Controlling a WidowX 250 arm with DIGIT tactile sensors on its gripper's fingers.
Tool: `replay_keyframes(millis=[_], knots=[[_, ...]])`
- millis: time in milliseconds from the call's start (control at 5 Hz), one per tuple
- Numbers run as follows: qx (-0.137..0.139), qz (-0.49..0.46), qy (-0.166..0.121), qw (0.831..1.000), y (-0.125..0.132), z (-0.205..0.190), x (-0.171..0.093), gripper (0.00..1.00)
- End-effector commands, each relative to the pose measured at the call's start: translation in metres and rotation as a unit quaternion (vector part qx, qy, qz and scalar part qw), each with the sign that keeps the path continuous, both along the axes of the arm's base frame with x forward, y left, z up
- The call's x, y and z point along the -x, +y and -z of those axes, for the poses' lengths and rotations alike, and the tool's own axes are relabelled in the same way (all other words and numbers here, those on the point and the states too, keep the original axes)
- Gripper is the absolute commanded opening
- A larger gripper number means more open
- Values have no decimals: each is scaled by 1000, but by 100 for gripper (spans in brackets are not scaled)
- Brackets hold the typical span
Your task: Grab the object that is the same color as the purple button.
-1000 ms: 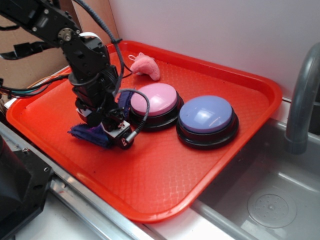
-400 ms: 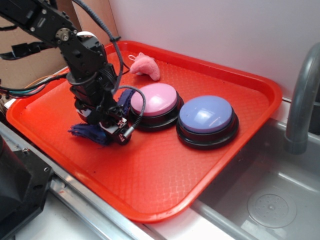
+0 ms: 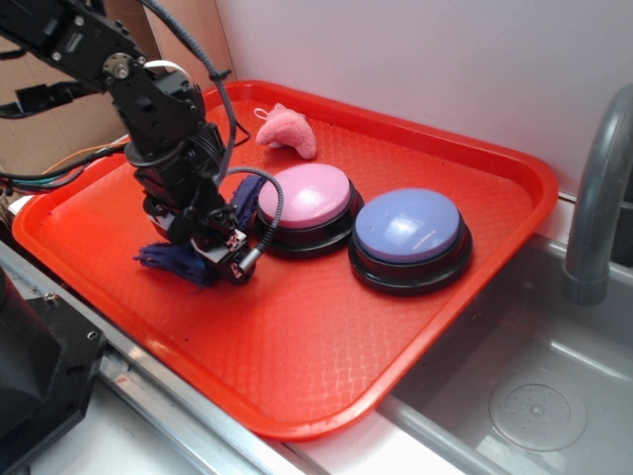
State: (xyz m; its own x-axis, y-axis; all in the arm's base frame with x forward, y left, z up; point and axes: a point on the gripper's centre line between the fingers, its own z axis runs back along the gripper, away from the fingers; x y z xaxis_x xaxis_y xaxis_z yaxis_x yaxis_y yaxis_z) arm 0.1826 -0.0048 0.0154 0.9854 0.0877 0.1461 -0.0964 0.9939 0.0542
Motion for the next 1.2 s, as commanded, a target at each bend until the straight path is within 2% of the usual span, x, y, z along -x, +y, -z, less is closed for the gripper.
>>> replay_keyframes(millis=[0, 200, 400, 600, 800, 1000], knots=[[-2, -54, -10, 999, 1, -63, -1, 0], [23, -67, -28, 997, -7, -100, -1, 0], [48, -61, -17, 997, -17, -134, 3, 0], [74, -53, -25, 996, -21, -164, 12, 0], [80, -49, -30, 995, -17, -167, 16, 0], [70, -44, -12, 996, -11, -159, 14, 0]])
